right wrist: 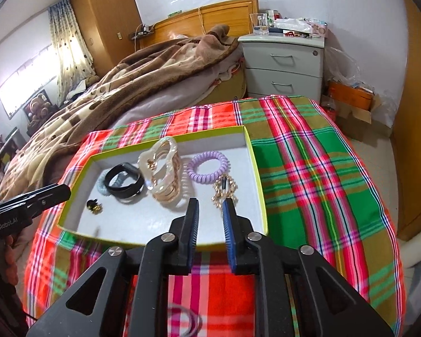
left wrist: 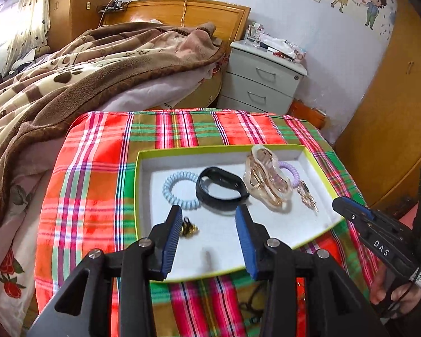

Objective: Organize jewelry
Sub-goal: 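Move both grippers back to the jewelry left on the bed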

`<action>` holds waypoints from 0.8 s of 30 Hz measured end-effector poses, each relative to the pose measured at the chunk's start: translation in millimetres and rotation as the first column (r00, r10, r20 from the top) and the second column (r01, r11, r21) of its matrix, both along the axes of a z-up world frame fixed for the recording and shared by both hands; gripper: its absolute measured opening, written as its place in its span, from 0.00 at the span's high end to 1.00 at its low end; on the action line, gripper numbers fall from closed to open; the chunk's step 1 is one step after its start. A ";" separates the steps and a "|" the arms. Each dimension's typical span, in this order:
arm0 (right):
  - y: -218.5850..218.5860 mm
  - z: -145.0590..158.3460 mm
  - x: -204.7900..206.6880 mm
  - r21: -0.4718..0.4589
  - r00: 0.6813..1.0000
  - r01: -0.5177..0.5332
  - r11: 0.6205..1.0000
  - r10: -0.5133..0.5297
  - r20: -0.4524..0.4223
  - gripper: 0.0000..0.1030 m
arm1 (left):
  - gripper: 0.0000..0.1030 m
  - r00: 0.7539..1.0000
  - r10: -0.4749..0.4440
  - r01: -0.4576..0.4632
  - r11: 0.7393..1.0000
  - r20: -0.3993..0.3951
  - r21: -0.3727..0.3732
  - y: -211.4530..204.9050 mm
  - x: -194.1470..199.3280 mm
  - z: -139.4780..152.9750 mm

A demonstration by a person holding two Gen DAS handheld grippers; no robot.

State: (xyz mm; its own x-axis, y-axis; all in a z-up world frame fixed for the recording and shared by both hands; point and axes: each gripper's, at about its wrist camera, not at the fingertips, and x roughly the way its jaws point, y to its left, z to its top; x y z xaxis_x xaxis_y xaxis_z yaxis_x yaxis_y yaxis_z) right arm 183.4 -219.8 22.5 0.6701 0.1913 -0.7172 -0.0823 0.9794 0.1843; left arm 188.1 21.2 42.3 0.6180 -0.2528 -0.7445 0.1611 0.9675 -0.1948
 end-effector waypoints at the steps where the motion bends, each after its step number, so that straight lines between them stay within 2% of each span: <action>1: 0.3 0.4 -3.5 0.001 1.000 0.000 1.000 0.000 0.002 0.81 | 0.60 1.000 0.001 -0.001 1.000 0.004 0.000 0.9 -4.5 0.7; 8: -0.1 -5.8 -33.4 0.031 1.000 -0.024 0.999 0.025 -0.015 0.80 | 0.58 1.000 -0.006 0.006 0.999 0.014 -0.033 5.7 -36.2 2.1; 9: 0.5 -8.1 -38.1 0.039 0.999 -0.032 0.999 0.033 -0.021 0.76 | 0.57 1.000 -0.006 0.007 0.999 0.015 -0.039 6.0 -39.7 1.8; 10: 0.6 -10.1 -41.9 0.044 0.999 -0.038 0.998 0.039 -0.025 0.65 | 0.57 1.000 -0.008 0.008 0.999 0.016 -0.046 6.5 -44.5 1.0; 12: 1.5 -15.0 -49.9 0.050 0.998 -0.049 0.998 0.051 -0.034 0.55 | 0.56 1.000 -0.015 0.016 0.999 0.011 -0.052 6.0 -51.7 -1.6; 24: 19.2 -41.6 -68.3 -0.047 0.991 -0.087 0.995 0.082 -0.103 0.55 | 0.55 0.999 -0.029 0.027 0.997 -0.020 -0.069 9.6 -87.6 -17.6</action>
